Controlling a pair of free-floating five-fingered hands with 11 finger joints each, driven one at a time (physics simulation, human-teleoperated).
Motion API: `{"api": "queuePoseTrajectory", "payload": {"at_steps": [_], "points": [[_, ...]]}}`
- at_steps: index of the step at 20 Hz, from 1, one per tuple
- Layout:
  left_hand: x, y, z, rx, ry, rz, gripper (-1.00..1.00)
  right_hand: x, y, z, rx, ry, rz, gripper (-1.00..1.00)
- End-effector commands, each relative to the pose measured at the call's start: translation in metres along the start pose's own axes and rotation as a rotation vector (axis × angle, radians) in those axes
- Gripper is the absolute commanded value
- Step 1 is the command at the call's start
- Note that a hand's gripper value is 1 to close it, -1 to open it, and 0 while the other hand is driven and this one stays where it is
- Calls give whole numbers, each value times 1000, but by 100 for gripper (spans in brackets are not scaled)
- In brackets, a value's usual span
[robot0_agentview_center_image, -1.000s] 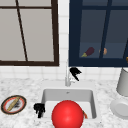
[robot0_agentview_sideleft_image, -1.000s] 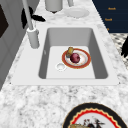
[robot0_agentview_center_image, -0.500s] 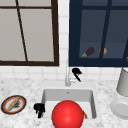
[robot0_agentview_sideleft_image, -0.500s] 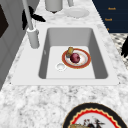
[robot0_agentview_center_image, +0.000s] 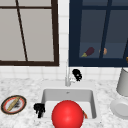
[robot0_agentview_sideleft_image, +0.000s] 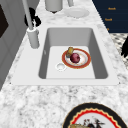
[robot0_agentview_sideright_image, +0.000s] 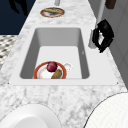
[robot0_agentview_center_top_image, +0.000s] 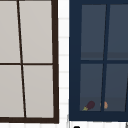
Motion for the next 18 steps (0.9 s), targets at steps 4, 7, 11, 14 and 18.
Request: {"api": "queuePoseTrajectory", "payload": {"at_steps": [4, 7, 11, 14, 18], "points": [[0, 0, 0, 0, 0, 0, 0, 0, 2, 0, 6, -33, -38, 100], [0, 0, 0, 0, 0, 0, 0, 0, 1, -3, 7, -34, -42, 100], [0, 0, 0, 0, 0, 0, 0, 2, -1, -8, 9, -33, -43, 100], [0, 0, 0, 0, 0, 0, 0, 4, -3, -5, 15, -23, -46, 100], [0, 0, 0, 0, 0, 0, 0, 28, -17, 6, -6, 90, 31, 100]]}}
